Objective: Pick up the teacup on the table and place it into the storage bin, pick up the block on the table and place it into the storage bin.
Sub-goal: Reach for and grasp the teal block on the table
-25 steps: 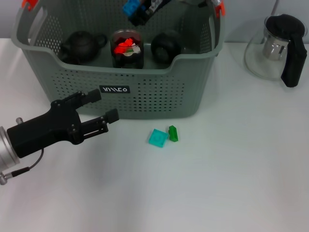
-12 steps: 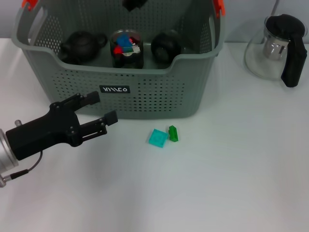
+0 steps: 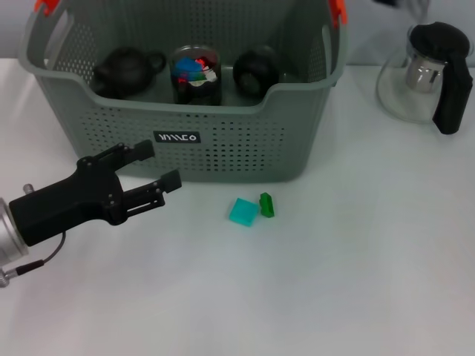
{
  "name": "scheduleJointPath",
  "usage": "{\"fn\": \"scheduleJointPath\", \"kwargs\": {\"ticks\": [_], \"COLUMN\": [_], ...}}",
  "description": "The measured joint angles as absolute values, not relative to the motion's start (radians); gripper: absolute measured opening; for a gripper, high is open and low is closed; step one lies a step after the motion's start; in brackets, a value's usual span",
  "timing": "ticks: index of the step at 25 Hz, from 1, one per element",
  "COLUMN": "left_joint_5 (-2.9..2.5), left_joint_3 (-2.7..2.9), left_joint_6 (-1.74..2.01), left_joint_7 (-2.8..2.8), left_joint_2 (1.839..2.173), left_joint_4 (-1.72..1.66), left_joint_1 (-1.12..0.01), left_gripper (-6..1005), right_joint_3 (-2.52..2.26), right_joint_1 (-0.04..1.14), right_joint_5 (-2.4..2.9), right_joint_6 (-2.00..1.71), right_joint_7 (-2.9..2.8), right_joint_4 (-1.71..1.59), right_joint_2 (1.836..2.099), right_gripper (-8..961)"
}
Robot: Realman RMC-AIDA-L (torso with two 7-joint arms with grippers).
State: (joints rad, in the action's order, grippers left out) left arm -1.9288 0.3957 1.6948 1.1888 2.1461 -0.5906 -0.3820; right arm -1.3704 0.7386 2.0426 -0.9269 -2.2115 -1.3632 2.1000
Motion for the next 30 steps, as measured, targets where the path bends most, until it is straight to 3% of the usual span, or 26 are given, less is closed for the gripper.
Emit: {"fn": "scheduleJointPath", "kwargs": {"ticks": [3,6,12,20,25,30], "left_joint_5": [-1.928,-1.928,-1.928,-1.929,-1.929,-1.929], "left_joint_3": [0.396,0.396,0.396,0.396,0.395,0.372], "left_joint_6": [1.691,1.689,1.684,1.678,1.679,1.686], "left_joint_7": [1.189,1.189,1.189,1.189,1.189,1.189], "left_joint_2": [2.146,2.146,2.146,2.14,2.14,2.14], "left_joint_4": [-0.591,-0.591,-0.591,-0.591,-0.594,-0.596], "left_joint_1": [-0.382,-0.385,-0.389,-0.39,-0.387,-0.373], "left_gripper": [829,829,829,829,829,829], "right_joint_3": [-1.356,-1.31,-1.122,-1.018,-1.048,-1.149], "right_joint_1": [0.519,0.38,0.323,0.441,0.694,0.828], "right_joint_5": [1.694,1.36,1.171,1.79,2.213,2.386], "right_joint_6": [-0.976,-1.14,-1.577,-1.816,-1.939,-1.934], "right_joint_7": [-1.938,-1.678,-1.574,-1.973,-2.132,-2.158], "right_joint_4": [-1.415,-1.334,-1.167,-1.369,-1.396,-1.317], "right_joint_2": [2.097,2.097,2.087,2.063,2.084,2.097], "right_gripper": [655,655,656,655,655,656]}}
